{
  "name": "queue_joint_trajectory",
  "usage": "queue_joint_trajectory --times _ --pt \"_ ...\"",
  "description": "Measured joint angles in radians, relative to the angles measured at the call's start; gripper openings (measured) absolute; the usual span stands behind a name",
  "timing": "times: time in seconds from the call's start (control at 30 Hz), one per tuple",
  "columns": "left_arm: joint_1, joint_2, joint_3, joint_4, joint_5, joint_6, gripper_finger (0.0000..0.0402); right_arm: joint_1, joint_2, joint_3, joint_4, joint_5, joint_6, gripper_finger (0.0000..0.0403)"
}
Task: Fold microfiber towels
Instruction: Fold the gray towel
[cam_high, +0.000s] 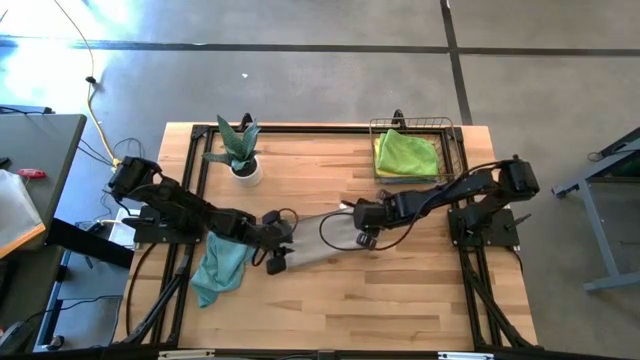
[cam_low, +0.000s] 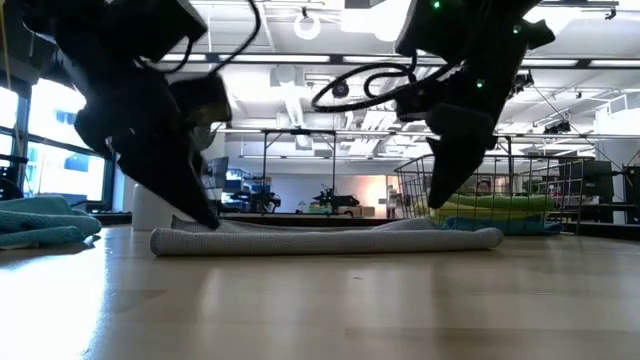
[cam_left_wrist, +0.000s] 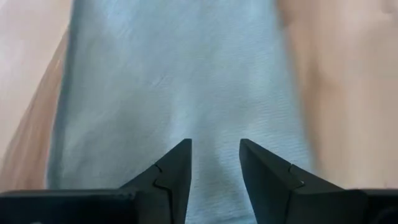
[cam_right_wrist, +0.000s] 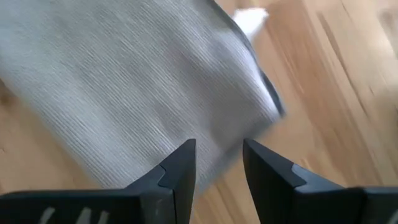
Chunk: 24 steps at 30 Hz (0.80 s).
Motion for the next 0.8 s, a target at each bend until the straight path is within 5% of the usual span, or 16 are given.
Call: queue_joint_trajectory --times 0.17,0.53,0.8 --pt "-0.025 0.005 0.008 -0.011 -0.010 0.065 0.0126 0.011 -0.022 0.000 -0.143 0.020 0.067 0.0133" --pt "-0.028 0.042 0.014 -0.160 -0.148 -0.086 0.0126 0.005 -0.021 0.000 -0.358 0.111 0.183 0.0173" --pt "-0.115 0.048 0.017 -0.167 -0.094 -0.228 0.0126 0.057 -0.021 0.000 -0.192 0.078 0.241 0.0174"
